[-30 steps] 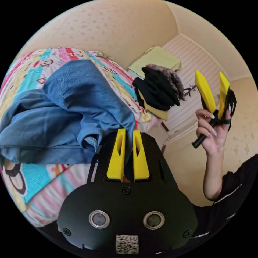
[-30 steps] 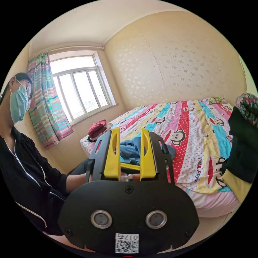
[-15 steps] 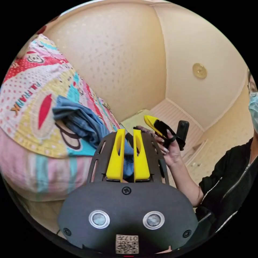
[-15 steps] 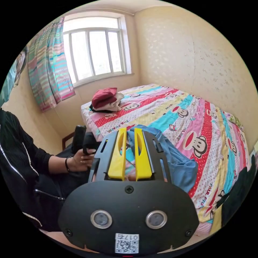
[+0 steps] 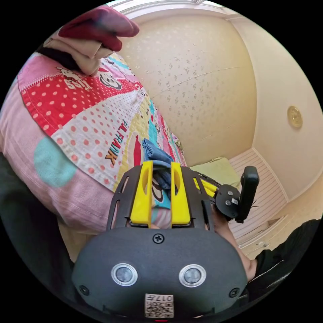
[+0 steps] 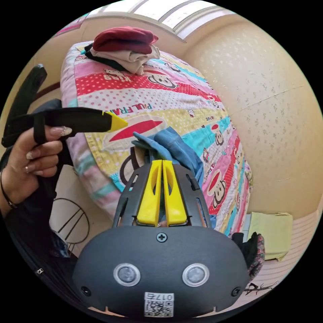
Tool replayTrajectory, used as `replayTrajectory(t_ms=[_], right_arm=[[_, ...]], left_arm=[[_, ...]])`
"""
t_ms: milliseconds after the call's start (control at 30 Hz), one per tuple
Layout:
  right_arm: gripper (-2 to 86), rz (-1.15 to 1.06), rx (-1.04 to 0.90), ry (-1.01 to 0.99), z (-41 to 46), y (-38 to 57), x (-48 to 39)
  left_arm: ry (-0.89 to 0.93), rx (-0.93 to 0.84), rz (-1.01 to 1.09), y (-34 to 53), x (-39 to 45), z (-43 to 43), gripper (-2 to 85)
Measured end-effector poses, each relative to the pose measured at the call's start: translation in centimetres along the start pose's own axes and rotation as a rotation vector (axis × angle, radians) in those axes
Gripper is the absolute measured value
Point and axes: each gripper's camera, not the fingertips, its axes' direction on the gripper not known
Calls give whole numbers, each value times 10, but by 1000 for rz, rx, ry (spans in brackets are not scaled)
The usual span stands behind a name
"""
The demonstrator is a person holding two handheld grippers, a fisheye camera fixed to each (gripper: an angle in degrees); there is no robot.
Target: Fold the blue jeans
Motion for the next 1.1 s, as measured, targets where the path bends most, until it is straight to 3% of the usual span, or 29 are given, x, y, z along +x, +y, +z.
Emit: replayTrajectory(t_ms=[200, 400, 633, 700, 867, 1100], right_arm=[[3, 28, 106, -131, -20, -7, -12], [2, -15, 0, -33, 7, -24, -31], [2, 44, 68, -116, -10, -33, -29], [3, 17, 51, -60, -5, -35, -35], [5, 14, 17, -56, 11, -34, -41], [11, 63, 41, -107, 4, -31, -30]], left_arm=[[51, 2, 6, -19, 6, -8, 85], [79, -30, -22, -32, 0, -16, 87], [125, -52, -102, -53, -15, -28, 96], [143, -69, -127, -59, -19, -29, 96], [212, -176, -288, -65, -49, -20, 89], [386, -127, -473, -66, -81, -29, 18]])
